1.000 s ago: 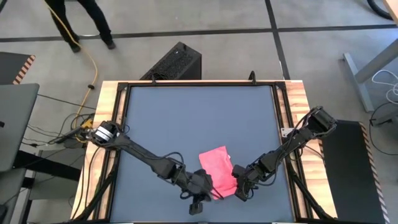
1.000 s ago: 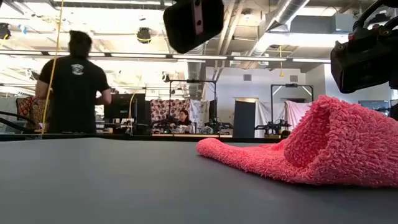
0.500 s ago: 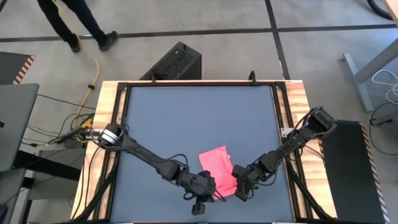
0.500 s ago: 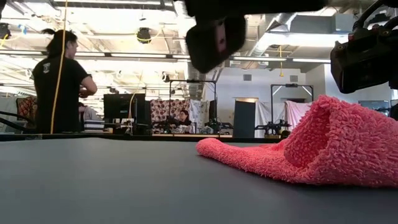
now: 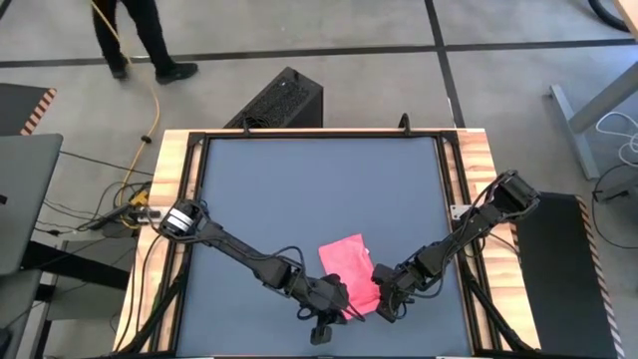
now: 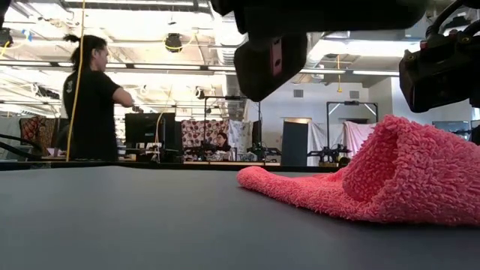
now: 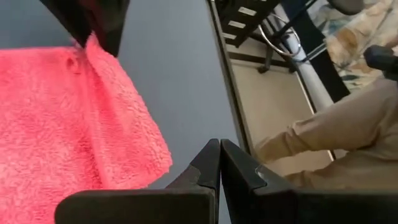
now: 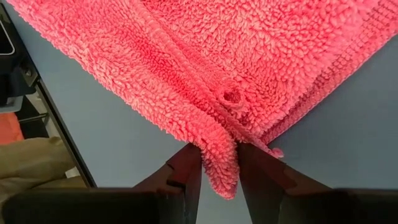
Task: Roll towel
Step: Roll the pink towel
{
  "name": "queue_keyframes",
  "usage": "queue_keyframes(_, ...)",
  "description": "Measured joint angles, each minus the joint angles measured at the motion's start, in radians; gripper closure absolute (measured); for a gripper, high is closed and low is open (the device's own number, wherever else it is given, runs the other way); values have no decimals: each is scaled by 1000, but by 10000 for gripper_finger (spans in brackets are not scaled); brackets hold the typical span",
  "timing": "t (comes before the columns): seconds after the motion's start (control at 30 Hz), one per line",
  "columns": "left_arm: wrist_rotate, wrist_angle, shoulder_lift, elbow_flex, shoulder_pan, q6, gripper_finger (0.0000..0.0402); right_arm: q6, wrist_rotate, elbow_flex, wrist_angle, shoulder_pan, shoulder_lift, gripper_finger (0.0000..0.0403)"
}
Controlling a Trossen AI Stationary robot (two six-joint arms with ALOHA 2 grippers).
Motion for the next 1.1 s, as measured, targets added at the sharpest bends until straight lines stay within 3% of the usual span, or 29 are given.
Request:
queue_keyframes(0.27, 82, 28, 0, 0, 19, -42, 401, 0, 5, 0, 0, 0, 0, 271)
queue_keyframes(0.47, 10, 38, 1, 0, 53, -195, 401, 0, 5, 0, 0, 0, 0, 271)
queue_keyframes(0.73, 208, 38, 90, 0, 82, -384, 401, 0, 13, 0, 0, 0, 0, 271)
queue_keyframes(1.0, 65, -83, 116, 93, 60, -365, 401, 1, 13, 0, 1, 1, 0, 271)
queue_keyframes(1.1, 60, -127, 116, 120, 68, -355, 401, 0, 13, 0, 1, 1, 0, 271)
